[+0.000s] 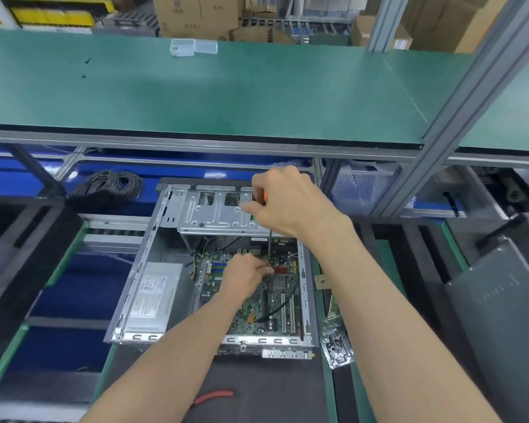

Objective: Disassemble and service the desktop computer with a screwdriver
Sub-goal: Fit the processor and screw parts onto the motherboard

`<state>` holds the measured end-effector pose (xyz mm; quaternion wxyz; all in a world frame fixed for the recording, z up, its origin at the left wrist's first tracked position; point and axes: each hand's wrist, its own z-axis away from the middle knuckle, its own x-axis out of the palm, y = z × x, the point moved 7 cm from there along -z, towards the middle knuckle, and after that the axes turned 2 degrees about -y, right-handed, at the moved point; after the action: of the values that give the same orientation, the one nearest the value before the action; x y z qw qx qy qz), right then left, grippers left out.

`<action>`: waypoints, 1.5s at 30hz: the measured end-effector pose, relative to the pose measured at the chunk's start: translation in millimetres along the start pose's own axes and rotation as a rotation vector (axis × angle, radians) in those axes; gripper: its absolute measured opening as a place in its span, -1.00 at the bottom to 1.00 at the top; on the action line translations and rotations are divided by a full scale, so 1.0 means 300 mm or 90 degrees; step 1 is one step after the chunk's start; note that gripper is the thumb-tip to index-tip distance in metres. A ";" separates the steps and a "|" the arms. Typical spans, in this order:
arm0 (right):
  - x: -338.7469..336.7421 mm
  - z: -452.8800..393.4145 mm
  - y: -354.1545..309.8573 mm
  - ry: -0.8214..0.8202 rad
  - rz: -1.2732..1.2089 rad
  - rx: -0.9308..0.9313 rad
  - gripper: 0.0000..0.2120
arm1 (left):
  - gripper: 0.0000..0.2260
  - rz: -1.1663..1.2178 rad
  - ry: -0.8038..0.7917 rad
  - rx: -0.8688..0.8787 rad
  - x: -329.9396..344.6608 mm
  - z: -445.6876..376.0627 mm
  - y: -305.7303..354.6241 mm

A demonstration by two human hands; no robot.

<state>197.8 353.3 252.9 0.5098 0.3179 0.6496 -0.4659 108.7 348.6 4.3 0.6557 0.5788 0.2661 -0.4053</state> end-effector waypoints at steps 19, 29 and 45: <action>0.007 0.001 -0.004 -0.096 0.032 -0.057 -0.84 | -0.78 -0.280 -0.142 0.086 0.092 -0.052 -0.002; -0.014 -0.002 0.029 -0.046 0.086 -0.046 -0.94 | -0.75 -0.362 -0.115 0.119 0.098 -0.068 0.015; -0.017 0.028 0.011 -0.126 0.005 -0.102 -0.78 | -0.69 -0.348 -0.183 0.102 0.106 -0.112 0.005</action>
<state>205.3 347.1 256.4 0.5966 0.2312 0.6301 -0.4398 131.0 374.4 -27.2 0.5055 0.4723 0.2834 -0.6642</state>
